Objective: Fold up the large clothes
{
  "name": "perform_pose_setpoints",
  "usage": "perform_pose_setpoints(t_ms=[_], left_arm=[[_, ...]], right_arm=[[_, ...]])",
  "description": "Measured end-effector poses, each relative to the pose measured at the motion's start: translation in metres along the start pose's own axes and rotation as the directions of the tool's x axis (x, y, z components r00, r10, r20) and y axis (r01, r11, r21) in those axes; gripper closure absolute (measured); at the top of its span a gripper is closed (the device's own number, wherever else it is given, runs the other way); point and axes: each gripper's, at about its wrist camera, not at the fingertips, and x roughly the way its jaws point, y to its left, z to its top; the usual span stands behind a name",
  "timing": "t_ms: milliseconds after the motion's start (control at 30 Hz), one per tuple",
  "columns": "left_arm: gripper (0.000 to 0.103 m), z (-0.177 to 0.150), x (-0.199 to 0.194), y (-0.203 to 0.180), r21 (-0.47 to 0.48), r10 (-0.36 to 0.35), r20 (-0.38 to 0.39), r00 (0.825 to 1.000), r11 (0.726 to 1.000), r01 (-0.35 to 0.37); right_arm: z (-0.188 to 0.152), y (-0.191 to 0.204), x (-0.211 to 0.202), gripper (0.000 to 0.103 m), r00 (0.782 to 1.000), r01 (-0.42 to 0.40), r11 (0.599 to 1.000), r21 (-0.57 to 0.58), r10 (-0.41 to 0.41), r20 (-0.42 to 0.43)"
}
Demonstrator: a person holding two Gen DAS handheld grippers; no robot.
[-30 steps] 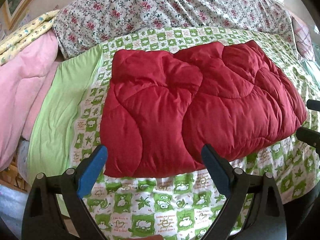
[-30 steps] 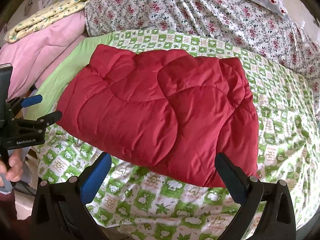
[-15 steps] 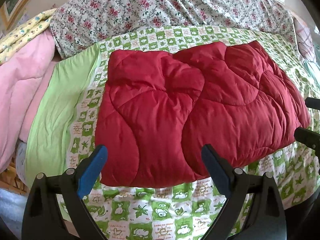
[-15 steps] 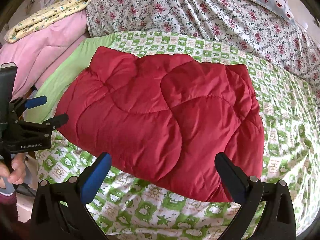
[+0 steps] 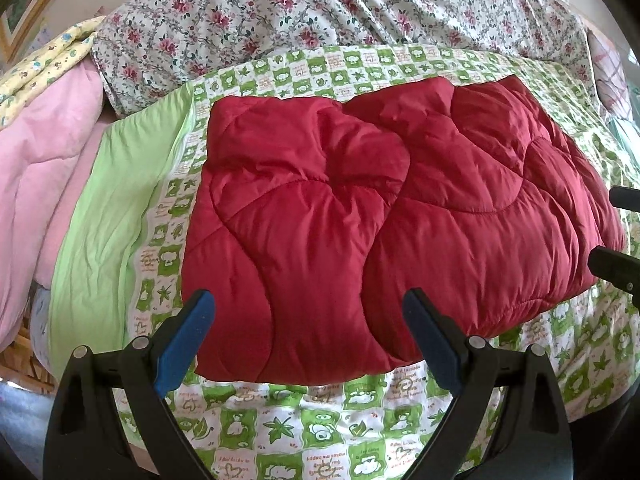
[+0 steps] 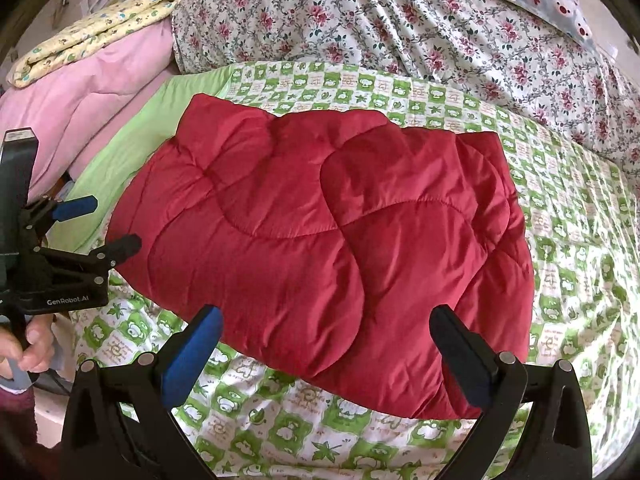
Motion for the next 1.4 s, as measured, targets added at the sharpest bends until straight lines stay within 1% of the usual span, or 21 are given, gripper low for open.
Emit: perform_pose_setpoints(t_ms=[400,1400], left_arm=[[0.007,0.004,0.004,0.000,0.002,0.004,-0.005,1.000,1.000,-0.004],[0.007,0.012,0.003,-0.001,0.006,0.003,0.009,1.000,1.000,-0.003]], right_arm=[[0.007,-0.004,0.004,0.000,1.000,-0.006,1.000,0.000,0.006,0.006],[0.009,-0.006,0.001,0.000,1.000,-0.006,1.000,0.000,0.006,0.011]])
